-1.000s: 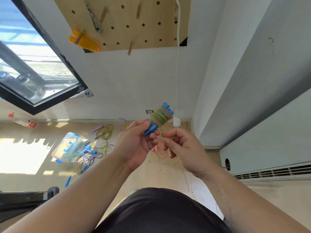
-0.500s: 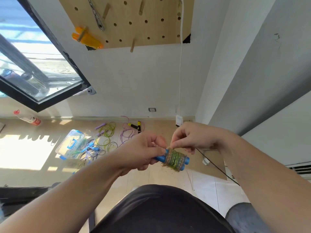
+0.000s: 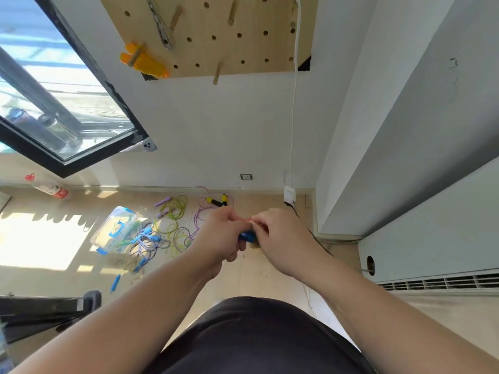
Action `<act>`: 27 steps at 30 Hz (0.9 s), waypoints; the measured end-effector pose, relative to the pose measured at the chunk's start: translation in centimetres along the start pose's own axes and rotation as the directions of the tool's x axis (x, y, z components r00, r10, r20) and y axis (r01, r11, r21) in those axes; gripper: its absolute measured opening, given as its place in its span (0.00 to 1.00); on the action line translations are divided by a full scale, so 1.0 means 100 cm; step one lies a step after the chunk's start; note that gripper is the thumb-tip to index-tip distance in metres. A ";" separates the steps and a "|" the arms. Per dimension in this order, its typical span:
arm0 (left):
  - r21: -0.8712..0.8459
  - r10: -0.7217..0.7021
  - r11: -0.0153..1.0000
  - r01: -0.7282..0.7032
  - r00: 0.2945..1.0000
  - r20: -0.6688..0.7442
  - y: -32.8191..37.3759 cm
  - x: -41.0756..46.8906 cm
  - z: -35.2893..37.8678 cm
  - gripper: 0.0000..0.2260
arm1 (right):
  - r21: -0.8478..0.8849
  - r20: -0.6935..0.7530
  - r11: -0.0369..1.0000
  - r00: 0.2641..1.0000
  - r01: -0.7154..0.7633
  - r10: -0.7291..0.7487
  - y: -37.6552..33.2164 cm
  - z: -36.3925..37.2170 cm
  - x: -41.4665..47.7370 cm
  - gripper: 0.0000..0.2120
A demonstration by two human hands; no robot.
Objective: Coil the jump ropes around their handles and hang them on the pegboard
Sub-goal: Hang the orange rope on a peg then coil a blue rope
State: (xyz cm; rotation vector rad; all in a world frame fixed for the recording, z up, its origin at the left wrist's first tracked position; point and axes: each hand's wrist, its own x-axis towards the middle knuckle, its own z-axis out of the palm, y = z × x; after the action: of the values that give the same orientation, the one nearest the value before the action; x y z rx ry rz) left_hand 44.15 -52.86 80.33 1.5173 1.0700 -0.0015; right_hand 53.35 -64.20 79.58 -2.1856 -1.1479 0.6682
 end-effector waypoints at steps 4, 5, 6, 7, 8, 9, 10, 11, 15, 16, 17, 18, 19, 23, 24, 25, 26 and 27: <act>-0.173 -0.079 0.982 0.075 0.997 -0.013 0.003 -0.002 0.006 0.09 | -0.013 -0.065 0.999 0.997 0.039 -0.040 0.004 0.001 -0.010 0.08; -0.217 -0.095 0.972 0.091 0.995 -0.009 0.004 -0.002 0.007 0.10 | -0.027 -0.067 0.998 0.996 0.053 -0.055 0.005 -0.001 -0.010 0.07; -0.263 -0.112 0.959 0.107 0.994 -0.003 0.005 -0.001 0.008 0.11 | -0.037 -0.061 0.996 0.995 0.076 -0.079 0.005 -0.004 -0.011 0.07; -0.308 -0.129 0.943 0.125 0.992 0.007 0.008 -0.001 0.007 0.10 | -0.037 -0.033 0.994 0.994 0.101 -0.102 0.006 -0.009 -0.011 0.08; -0.342 -0.143 0.929 0.142 0.989 0.024 0.010 -0.001 0.007 0.09 | -0.031 0.000 0.991 0.992 0.128 -0.128 0.008 -0.014 -0.012 0.10; -0.358 -0.154 0.920 0.160 0.987 0.047 0.013 -0.001 0.007 0.08 | -0.033 0.033 0.988 0.988 0.153 -0.152 0.009 -0.019 -0.011 0.11; -0.361 -0.161 0.916 0.177 0.984 0.075 0.015 -0.001 0.006 0.06 | -0.054 0.050 0.983 0.983 0.178 -0.175 0.011 -0.023 -0.011 0.12; -0.359 -0.167 0.913 0.193 0.981 0.102 0.017 -0.003 0.006 0.05 | -0.094 0.056 0.976 0.980 0.197 -0.192 0.013 -0.026 -0.010 0.12; -0.344 -0.148 0.917 0.203 0.973 0.180 0.029 -0.010 0.000 0.06 | -0.074 0.017 0.977 0.980 0.201 -0.201 0.015 -0.025 -0.008 0.08; -0.355 -0.116 0.918 0.176 0.976 0.183 0.032 -0.011 -0.003 0.08 | -0.038 -0.007 0.979 0.980 0.200 -0.201 0.015 -0.024 -0.008 0.07; -0.369 -0.067 0.921 0.126 0.984 0.167 0.034 -0.010 -0.006 0.10 | 0.007 -0.032 0.981 0.980 0.194 -0.194 0.015 -0.023 -0.009 0.07; -0.363 0.006 0.931 0.042 0.991 0.131 0.035 -0.009 -0.009 0.12 | 0.059 -0.066 0.980 0.980 0.190 -0.186 0.015 -0.022 -0.010 0.08; -0.309 0.096 0.949 -0.069 0.993 0.073 0.034 -0.008 -0.011 0.12 | 0.115 -0.100 0.978 0.982 0.174 -0.162 0.014 -0.022 -0.011 0.08; -0.141 0.303 0.948 -0.285 0.944 0.129 0.021 -0.015 -0.008 0.14 | 0.339 -0.196 0.937 0.981 0.080 -0.013 0.003 -0.021 -0.010 0.12; -0.203 0.285 0.948 -0.245 0.936 0.204 0.017 -0.016 -0.005 0.16 | 0.372 -0.193 0.925 0.981 0.077 -0.004 0.001 -0.020 -0.009 0.14; -0.265 0.266 0.943 -0.201 0.934 0.240 0.014 -0.017 -0.001 0.15 | 0.381 -0.171 0.922 0.985 0.074 -0.009 -0.001 -0.020 -0.008 0.15; -0.314 0.262 0.932 -0.183 0.936 0.235 0.011 -0.017 0.002 0.12 | 0.376 -0.133 0.924 0.991 0.075 -0.027 -0.002 -0.022 -0.008 0.13; -0.309 0.259 0.932 -0.191 0.945 0.198 0.012 -0.017 0.002 0.10 | 0.363 -0.081 0.929 0.996 0.073 -0.046 -0.002 -0.025 -0.009 0.10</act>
State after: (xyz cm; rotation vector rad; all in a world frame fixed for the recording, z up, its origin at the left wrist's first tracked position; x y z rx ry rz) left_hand 44.00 -53.93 82.16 1.3305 0.6680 0.1258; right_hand 54.39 -65.49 81.65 -1.8366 -0.9605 0.7093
